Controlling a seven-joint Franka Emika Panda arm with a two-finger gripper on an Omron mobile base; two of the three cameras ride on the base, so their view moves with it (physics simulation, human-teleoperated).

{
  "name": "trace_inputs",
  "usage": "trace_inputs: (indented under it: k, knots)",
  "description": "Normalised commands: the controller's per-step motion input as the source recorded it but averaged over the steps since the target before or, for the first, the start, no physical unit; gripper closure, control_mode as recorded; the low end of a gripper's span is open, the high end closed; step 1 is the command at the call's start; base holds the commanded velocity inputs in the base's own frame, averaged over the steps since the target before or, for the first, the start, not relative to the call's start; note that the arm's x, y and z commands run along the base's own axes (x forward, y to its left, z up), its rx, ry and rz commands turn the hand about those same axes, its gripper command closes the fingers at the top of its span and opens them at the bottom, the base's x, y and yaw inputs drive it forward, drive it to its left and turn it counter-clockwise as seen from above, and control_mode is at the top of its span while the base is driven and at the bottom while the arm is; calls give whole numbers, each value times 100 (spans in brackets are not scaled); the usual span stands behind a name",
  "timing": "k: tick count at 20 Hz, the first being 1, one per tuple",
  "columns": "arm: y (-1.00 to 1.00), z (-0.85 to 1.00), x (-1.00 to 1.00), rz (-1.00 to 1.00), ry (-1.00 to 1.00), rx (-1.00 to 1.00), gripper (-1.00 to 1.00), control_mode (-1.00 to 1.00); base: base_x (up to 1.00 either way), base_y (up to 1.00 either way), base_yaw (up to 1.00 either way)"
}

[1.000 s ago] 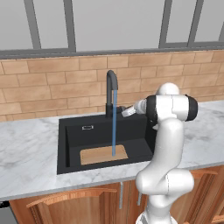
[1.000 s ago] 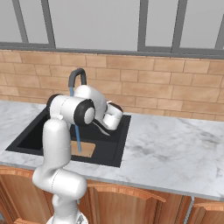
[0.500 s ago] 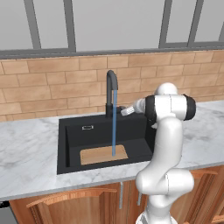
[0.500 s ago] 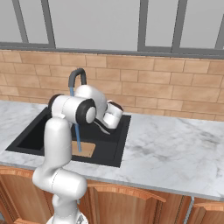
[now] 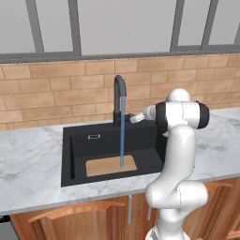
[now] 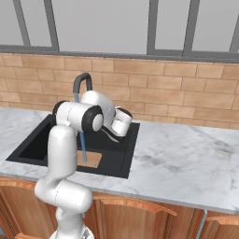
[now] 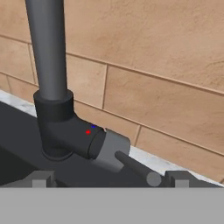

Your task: Turn on the sink faucet with hot water and rinse the cutting board for ten seconds, then turn off the faucet. Push the cutting board to reach the water if necessary.

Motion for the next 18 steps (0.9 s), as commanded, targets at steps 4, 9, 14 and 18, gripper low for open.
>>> trace_inputs:
  k: [4, 9, 14, 18]
  knots:
    - [0, 0, 0, 0, 0, 0, -100, -100, 0, 0, 0]
    - [0, 0, 0, 0, 0, 0, -100, -100, 0, 0, 0]
    - [0, 0, 8, 0, 0, 0, -100, -100, 0, 0, 0]
    - [0, 0, 7, 0, 0, 0, -100, -100, 0, 0, 0]
